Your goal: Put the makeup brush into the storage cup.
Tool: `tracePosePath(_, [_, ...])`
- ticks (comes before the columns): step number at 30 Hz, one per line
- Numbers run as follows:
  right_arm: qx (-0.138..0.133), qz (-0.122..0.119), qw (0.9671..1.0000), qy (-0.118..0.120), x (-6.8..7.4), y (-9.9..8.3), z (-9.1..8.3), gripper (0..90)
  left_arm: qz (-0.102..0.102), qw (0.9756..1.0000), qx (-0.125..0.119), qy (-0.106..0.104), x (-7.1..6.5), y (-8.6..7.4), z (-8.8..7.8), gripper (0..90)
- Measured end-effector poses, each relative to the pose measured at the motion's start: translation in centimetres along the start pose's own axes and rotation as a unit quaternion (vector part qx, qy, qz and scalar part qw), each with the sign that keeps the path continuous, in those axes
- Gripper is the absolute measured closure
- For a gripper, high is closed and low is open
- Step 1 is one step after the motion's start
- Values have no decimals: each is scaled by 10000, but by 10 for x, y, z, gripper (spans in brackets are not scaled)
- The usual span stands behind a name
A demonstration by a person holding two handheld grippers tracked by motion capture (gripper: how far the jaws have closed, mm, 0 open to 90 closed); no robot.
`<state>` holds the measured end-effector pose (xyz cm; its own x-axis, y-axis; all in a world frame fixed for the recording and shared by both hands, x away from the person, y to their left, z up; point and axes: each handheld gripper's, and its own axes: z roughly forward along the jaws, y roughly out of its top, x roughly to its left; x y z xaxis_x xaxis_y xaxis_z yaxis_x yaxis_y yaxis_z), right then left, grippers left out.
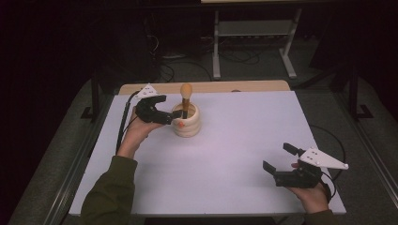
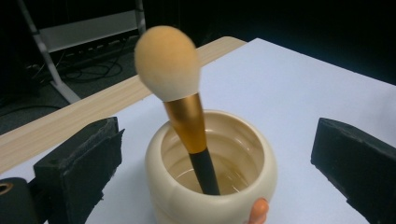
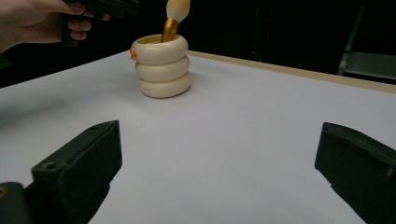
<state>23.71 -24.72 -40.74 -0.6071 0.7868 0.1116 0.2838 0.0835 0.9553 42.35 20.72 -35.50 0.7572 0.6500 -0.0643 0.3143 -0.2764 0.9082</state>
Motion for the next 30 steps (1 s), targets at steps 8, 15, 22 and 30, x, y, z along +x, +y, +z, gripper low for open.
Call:
tracePosePath(8, [2,-16,10000,-5,0,0,0,1,-1,10000,41,-36,-3,-3,-6,17])
tracePosePath(15, [20,-57,10000,3,2,1,1,0,-7,10000,25,-33,-6,-8,-19,17])
tracePosePath(22, [12,-70,10000,45,4,4,4,0,-37,10000,47,-50,-10,-15,-34,18])
tracePosePath(30, [8,-116,9999,54,4,4,4,0,-43,10000,41,-61,-18,-23,-47,17])
